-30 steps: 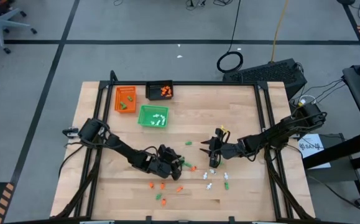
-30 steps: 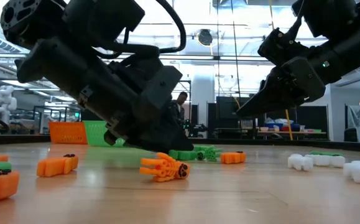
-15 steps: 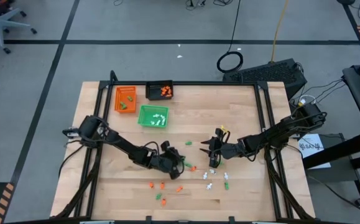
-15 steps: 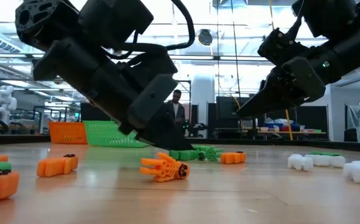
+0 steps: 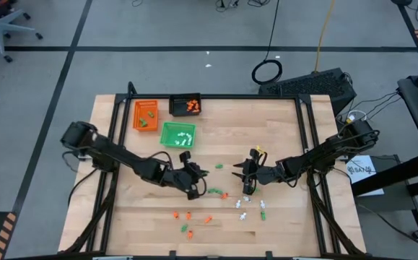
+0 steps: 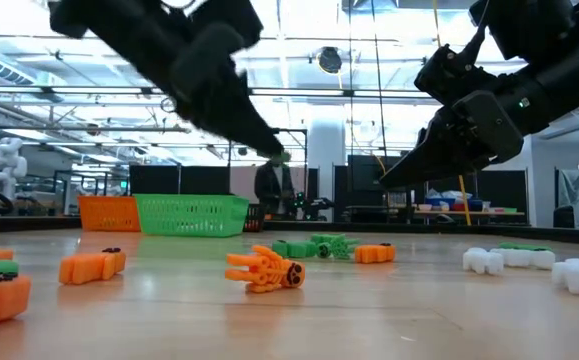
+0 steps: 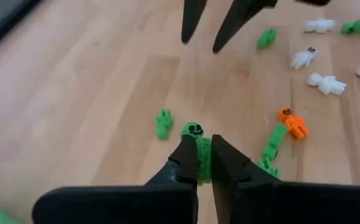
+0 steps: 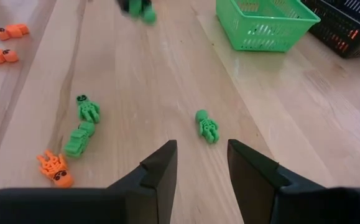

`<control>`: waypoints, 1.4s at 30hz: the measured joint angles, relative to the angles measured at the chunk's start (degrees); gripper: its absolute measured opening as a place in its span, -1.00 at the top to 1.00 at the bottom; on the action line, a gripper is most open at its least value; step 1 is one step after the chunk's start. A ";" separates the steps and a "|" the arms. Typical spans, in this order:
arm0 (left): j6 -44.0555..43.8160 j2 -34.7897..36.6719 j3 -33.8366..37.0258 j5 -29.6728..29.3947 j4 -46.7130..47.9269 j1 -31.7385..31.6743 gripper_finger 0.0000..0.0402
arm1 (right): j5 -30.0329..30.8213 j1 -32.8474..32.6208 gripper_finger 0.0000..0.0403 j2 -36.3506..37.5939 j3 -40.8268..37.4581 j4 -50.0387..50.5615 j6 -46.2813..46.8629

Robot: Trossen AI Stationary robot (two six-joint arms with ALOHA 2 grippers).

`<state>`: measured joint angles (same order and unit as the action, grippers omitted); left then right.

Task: Sort Halloween decoration
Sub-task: Put the green skeleton toy into the orange bin

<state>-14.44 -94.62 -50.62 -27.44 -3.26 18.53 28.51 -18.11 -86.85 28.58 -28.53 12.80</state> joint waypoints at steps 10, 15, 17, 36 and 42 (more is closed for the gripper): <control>1.47 14.13 0.07 -0.37 20.27 3.66 0.95 | -0.03 0.00 0.38 0.00 0.00 0.03 0.07; 1.83 18.77 1.71 -2.72 23.25 6.85 0.96 | 0.05 0.00 0.38 0.00 0.02 -0.90 -0.04; 1.55 19.91 2.42 -5.25 24.11 8.36 0.96 | 0.05 0.00 0.38 0.00 0.02 -0.91 -0.04; -0.24 21.08 6.00 -11.75 23.23 12.78 1.00 | 0.07 0.00 0.38 0.00 0.00 -3.02 -0.02; -0.28 21.08 6.00 -11.72 23.19 12.74 1.00 | 0.05 0.00 0.38 0.00 0.01 -3.00 -0.03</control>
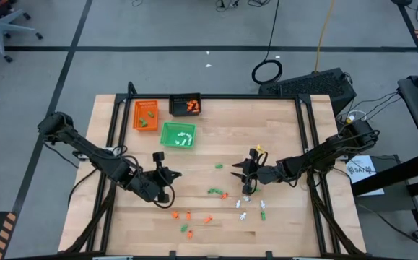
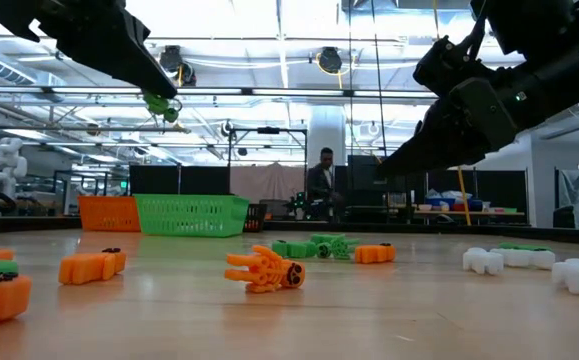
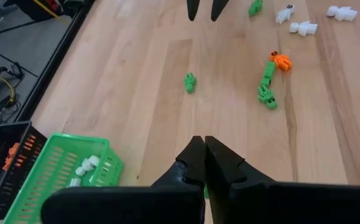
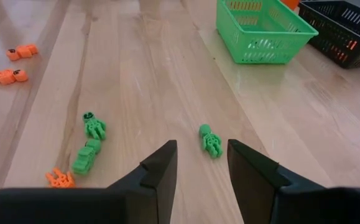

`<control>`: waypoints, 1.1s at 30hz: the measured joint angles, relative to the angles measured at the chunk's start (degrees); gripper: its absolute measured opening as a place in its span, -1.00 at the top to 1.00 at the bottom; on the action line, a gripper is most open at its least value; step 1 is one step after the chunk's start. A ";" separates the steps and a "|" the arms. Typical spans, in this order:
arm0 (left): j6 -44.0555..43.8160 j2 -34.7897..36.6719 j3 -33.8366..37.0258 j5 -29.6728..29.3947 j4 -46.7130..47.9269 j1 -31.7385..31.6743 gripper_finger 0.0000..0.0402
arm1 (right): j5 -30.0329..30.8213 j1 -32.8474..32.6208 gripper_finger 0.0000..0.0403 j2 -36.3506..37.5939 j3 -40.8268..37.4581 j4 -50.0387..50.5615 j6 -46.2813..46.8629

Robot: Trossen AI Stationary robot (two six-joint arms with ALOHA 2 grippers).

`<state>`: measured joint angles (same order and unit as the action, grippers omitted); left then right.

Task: Sort Halloween decoration
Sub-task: Put the green skeleton toy into the orange bin

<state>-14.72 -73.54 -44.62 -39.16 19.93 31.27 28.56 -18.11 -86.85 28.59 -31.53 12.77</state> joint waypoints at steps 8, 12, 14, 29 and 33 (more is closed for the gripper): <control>-0.05 0.00 0.00 0.04 0.00 0.00 1.00 | -0.02 0.00 0.38 0.00 -0.01 0.02 -0.15; -0.44 0.00 0.00 0.07 0.03 0.00 1.00 | -0.04 0.00 0.38 0.00 -0.01 0.02 -0.14; -1.76 0.00 0.00 0.40 0.65 -0.12 1.00 | -0.04 0.00 0.38 0.00 -0.01 0.04 -0.08; -11.90 -10.22 0.00 10.10 3.14 -1.03 0.91 | -0.20 0.00 0.38 0.00 -0.01 0.04 -0.39; -9.51 -13.22 0.00 11.31 3.35 -3.54 0.63 | -0.22 0.00 0.38 0.00 -0.01 0.03 -0.39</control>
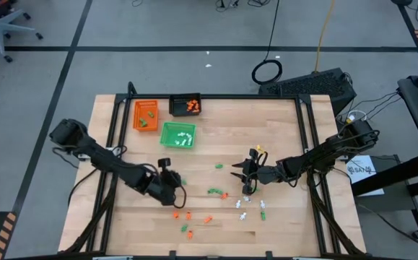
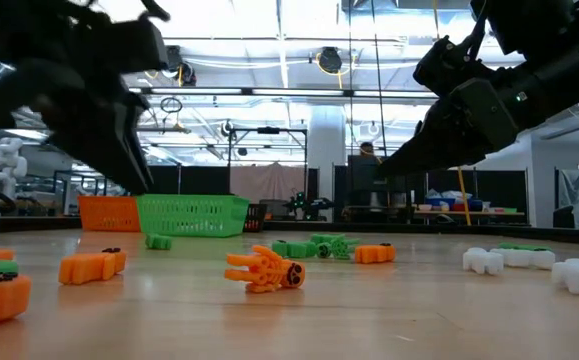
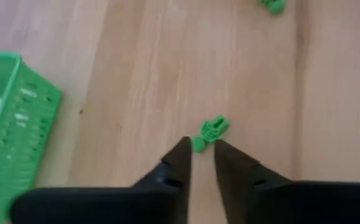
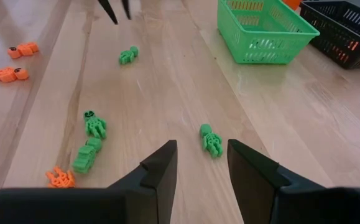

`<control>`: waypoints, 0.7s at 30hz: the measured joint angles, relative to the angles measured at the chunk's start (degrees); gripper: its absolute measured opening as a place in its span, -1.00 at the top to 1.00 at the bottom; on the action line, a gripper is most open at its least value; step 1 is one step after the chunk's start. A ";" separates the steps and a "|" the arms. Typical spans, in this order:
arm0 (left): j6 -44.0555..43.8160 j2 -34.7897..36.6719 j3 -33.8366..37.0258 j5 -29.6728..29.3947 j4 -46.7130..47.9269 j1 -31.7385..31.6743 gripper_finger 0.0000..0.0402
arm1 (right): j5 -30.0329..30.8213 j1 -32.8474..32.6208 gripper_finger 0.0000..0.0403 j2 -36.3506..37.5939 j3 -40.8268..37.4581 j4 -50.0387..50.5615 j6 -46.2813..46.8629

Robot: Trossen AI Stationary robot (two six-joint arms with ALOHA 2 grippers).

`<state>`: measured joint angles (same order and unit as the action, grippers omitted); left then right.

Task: Sort Halloween decoration
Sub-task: Put the green skeleton toy into the orange bin

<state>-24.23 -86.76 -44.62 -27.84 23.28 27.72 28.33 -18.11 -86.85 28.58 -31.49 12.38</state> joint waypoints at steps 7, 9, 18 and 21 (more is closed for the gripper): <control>16.70 -1.53 0.00 13.76 -2.47 -7.32 0.19 | -0.02 0.00 0.38 0.00 0.00 0.01 -0.05; 20.36 -1.79 -0.01 17.51 -3.69 -9.85 0.18 | -0.02 0.00 0.38 0.00 0.00 0.01 -0.24; 28.32 -5.97 -0.04 30.87 -3.73 -17.23 0.37 | -0.04 0.00 0.38 0.00 -0.02 0.14 -1.53; 29.57 -7.43 -0.25 31.08 -4.17 -17.59 0.47 | -0.04 0.00 0.38 0.00 -0.02 0.42 -1.57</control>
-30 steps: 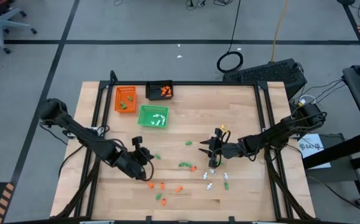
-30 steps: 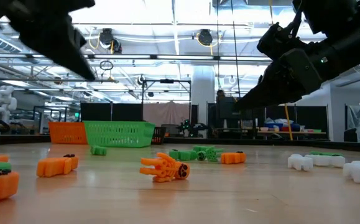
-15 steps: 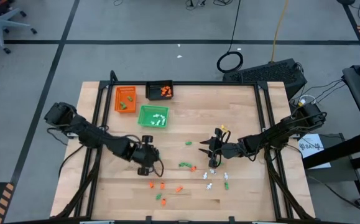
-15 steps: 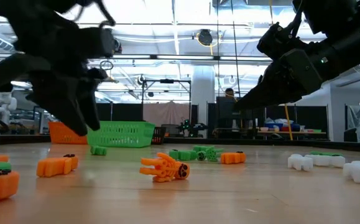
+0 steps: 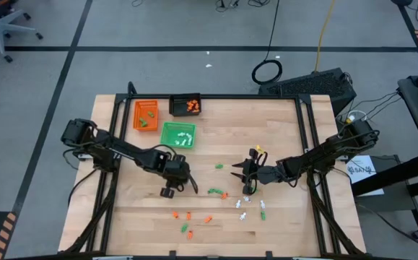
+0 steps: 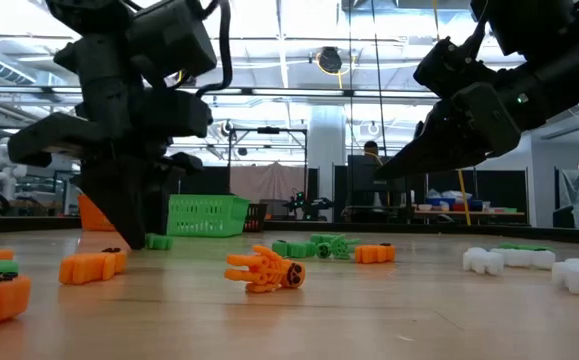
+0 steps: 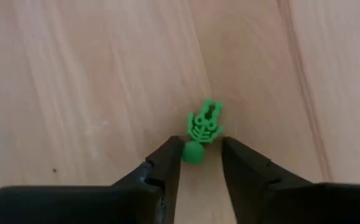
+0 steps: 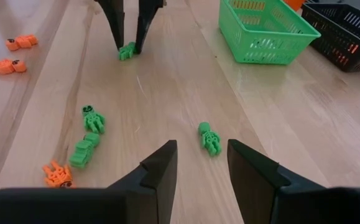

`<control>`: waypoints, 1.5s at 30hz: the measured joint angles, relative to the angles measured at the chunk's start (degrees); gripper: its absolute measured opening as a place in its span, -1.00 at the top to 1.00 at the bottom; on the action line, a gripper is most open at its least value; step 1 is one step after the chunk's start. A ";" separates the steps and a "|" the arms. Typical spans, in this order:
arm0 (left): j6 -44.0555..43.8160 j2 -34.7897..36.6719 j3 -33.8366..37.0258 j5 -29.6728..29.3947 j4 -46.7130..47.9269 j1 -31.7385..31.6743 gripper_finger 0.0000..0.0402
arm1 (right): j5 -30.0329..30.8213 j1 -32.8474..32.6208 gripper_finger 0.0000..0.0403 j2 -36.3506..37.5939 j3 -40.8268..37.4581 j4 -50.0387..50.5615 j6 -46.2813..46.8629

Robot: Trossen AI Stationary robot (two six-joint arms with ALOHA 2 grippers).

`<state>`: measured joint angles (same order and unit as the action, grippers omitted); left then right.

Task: Sort Halloween decoration
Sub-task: Put the green skeleton toy into the orange bin

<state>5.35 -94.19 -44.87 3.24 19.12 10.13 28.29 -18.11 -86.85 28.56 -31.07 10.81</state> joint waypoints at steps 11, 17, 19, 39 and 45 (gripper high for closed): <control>-4.00 0.49 -0.39 -0.69 -0.31 0.39 0.91 | -0.01 0.00 0.38 0.00 0.00 0.03 -1.20; -6.56 4.54 -1.82 -4.40 4.93 1.85 0.92 | -0.02 0.00 0.38 0.00 0.00 0.11 -0.90; -6.55 7.08 -1.91 -5.65 5.93 2.41 0.92 | -0.02 0.00 0.38 -0.01 0.00 0.05 -0.86; -17.05 42.46 -1.96 -32.80 21.71 -2.58 0.93 | -0.02 0.00 0.38 -0.02 0.00 -0.02 -0.79; -19.94 47.35 -1.96 -39.49 22.43 -5.19 0.93 | 0.02 0.00 0.38 -0.02 0.00 0.00 -0.57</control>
<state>-14.59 -46.84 -46.83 -36.25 41.55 4.94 28.32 -18.11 -86.87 28.56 -31.07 10.24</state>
